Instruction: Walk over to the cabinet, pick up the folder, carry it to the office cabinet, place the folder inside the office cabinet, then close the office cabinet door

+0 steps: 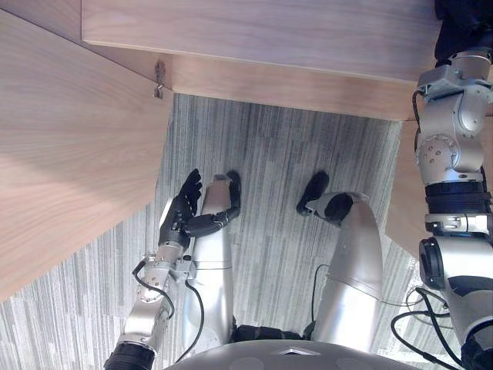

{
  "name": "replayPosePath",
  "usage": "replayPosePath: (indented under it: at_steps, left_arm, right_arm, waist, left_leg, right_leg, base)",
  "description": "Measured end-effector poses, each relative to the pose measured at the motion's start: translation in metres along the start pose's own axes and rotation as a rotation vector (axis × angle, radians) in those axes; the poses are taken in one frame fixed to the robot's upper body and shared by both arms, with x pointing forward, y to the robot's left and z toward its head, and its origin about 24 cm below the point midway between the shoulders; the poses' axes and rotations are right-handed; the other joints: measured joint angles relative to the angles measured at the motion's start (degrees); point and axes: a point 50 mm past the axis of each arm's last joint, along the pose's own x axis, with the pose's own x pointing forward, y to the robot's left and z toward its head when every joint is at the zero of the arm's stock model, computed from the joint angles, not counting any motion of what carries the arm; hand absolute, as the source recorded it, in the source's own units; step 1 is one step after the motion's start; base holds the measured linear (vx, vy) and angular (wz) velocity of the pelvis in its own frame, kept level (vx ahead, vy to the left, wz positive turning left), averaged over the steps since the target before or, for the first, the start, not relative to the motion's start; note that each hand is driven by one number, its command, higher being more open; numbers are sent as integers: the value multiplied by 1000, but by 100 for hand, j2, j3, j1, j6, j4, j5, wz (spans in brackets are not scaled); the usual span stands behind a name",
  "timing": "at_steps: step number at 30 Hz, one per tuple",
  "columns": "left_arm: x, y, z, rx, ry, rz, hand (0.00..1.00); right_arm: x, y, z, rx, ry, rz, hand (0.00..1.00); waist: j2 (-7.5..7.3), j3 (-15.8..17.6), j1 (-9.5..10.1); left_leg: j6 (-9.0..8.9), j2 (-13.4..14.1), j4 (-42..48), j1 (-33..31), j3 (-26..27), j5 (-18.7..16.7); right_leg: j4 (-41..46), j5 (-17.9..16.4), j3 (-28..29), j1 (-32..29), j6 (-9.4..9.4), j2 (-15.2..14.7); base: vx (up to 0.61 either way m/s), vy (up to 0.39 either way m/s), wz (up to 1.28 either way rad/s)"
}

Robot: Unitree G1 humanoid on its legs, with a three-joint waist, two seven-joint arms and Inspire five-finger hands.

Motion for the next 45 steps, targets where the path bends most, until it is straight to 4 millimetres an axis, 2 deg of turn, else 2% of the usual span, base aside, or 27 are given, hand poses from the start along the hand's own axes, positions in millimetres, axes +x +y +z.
replayPosePath:
  at_steps: [13, 18, 20, 22, 23, 25, 28, 31, 35, 40, 43, 45]
  left_arm:
    - [-3, -2, 1, -23, -17, -24, 100]
    - [-2, -3, 1, -25, -14, -20, 100]
    - [-3, -5, -3, -27, 2, -23, 100]
    - [-5, -5, -7, -39, 22, -10, 100]
    - [-5, -6, -8, -44, 24, -7, 100]
    - [-7, -9, -10, -53, 29, -4, 100]
    - [-8, -4, -9, -24, 23, 21, 100]
    - [-9, 2, -9, -31, 20, 73, 100]
    - [-11, 8, -14, 9, 37, 107, 100]
    - [-12, 14, -16, 33, 43, 113, 100]
    - [-13, 19, -23, 55, 76, 112, 100]
    - [-16, 26, -31, 77, 120, 111, 100]
  right_arm:
    - [27, 12, 13, -56, -19, 20, 0]
    - [21, 10, 13, -64, -16, 27, 0]
    - [4, 3, 6, -65, 0, 36, 0]
    - [-33, -3, -6, -20, 30, 45, 0]
    - [-43, -5, -9, -16, 35, 46, 0]
    - [-81, -11, -13, 0, 55, 39, 0]
    - [-136, -13, 2, 57, 48, 52, 0]
    - [-173, -14, 21, 111, 8, 80, 0]
    - [-203, -16, 29, 175, 30, 100, 0]
    - [-225, -2, 11, 280, 181, 182, 0]
    - [-241, 1, -16, 294, 348, 253, 0]
    - [-262, -8, -40, 263, 516, 253, 0]
  waist:
    - [65, 32, 16]
    - [61, 35, 39]
    - [58, 39, 71]
    - [55, 40, 67]
    - [54, 40, 66]
    - [43, 42, 31]
    - [22, 41, -59]
    - [-78, 38, -219]
    - [-214, 8, -375]
    - [-261, -17, -473]
    - [-368, -76, -529]
    - [-496, -146, -568]
  left_leg:
    - [-49, 11, -445, -192, -50, 447]
    - [-73, 20, -717, -111, -65, 651]
    - [-69, 23, -798, 16, -75, 675]
    - [-82, 42, -872, 217, -119, 663]
    - [-86, 54, -894, 269, -121, 654]
    - [-79, 65, -978, 451, -91, 617]
    - [-79, 141, -1000, 627, -1, 499]
    - [-72, 231, -919, 704, 87, 378]
    - [-60, 326, -636, 751, 124, 143]
    - [-50, 406, -467, 802, 144, 18]
    - [-36, 404, -550, 1089, 196, -1]
    - [-41, 402, -803, 1476, 245, 6]
  right_leg:
    - [-415, 217, -334, -73, 59, -117]
    - [-711, 425, -465, 51, 14, -89]
    - [-805, 515, -516, 202, -35, -77]
    - [-922, 546, -578, 452, -127, -24]
    - [-965, 550, -582, 509, -137, 3]
    - [-1059, 551, -580, 683, -139, 30]
    - [-1142, 530, -501, 803, -107, 119]
    - [-1117, 526, -384, 799, -109, 199]
    - [-877, 393, -289, 777, -127, 241]
    - [-771, 364, -218, 794, -149, 321]
    - [-856, 371, -177, 1033, -147, 359]
    - [-1117, 414, -185, 1409, -95, 421]
  base:
    - [-58, -13, 0]
    - [-4, -15, 2]
    - [68, -23, 6]
    - [109, -12, 4]
    - [93, 7, -2]
    - [74, 20, -3]
    - [36, 21, -15]
    - [23, 19, -22]
    - [25, 18, -17]
    - [27, 17, -9]
    - [40, 12, -1]
    - [47, 13, 0]
